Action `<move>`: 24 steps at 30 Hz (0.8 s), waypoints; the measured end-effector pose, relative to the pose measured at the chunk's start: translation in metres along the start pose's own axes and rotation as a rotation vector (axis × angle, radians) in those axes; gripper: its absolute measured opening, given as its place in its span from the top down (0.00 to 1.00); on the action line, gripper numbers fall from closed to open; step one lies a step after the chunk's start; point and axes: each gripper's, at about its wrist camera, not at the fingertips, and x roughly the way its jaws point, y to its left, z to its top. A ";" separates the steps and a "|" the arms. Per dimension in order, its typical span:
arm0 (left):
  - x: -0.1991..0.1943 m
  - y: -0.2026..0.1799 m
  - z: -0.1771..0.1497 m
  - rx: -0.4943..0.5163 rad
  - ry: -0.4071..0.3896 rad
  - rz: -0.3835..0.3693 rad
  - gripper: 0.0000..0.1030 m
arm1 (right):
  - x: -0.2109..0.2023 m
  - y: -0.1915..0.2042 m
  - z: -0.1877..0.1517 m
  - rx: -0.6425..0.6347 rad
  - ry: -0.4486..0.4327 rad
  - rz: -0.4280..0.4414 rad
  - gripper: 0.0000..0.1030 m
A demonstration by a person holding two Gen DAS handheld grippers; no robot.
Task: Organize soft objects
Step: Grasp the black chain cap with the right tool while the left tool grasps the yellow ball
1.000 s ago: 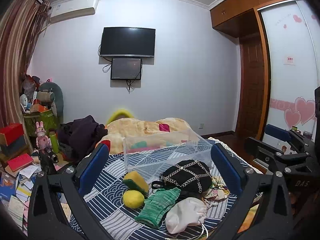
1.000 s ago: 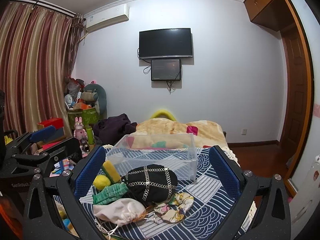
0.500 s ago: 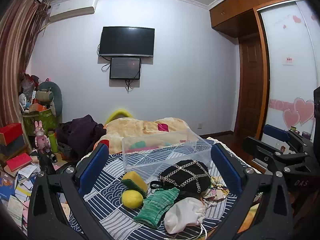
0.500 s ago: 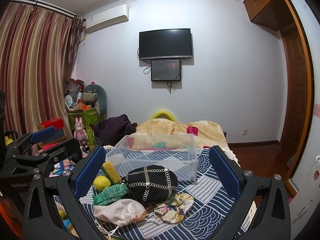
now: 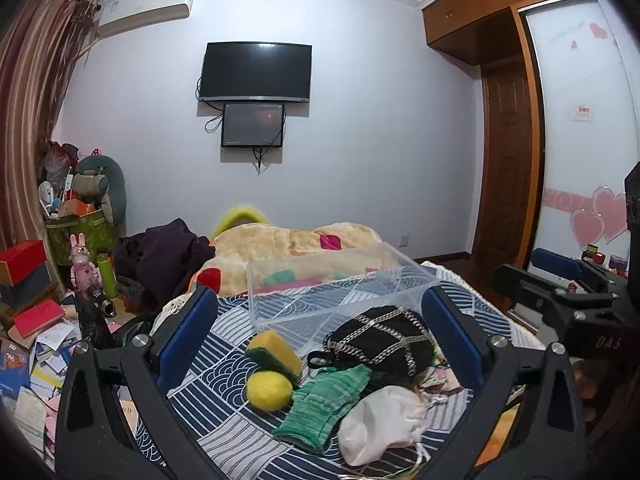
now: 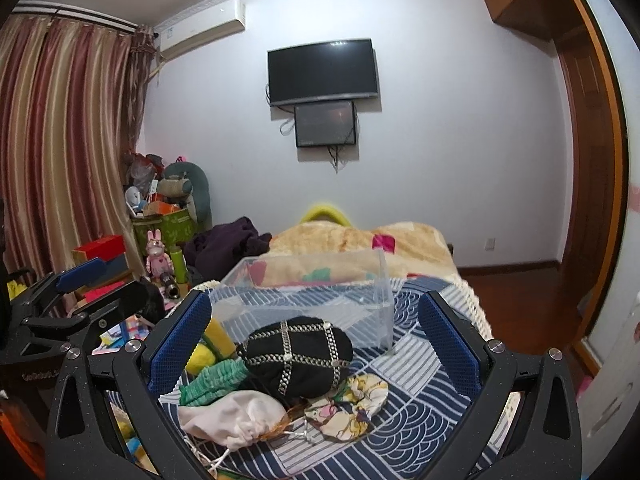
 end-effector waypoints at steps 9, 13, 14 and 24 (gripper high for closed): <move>0.035 0.032 -0.028 -0.083 0.140 0.006 0.24 | 0.032 -0.016 -0.020 0.055 0.146 0.043 0.10; 0.051 0.042 -0.040 -0.117 0.204 0.004 0.32 | 0.046 -0.020 -0.027 0.084 0.206 0.089 0.14; 0.055 0.043 -0.044 -0.122 0.219 0.004 0.32 | 0.049 -0.020 -0.029 0.087 0.215 0.097 0.14; 0.092 0.057 -0.074 -0.183 0.376 0.005 0.54 | 0.082 -0.009 -0.042 0.061 0.318 0.127 0.20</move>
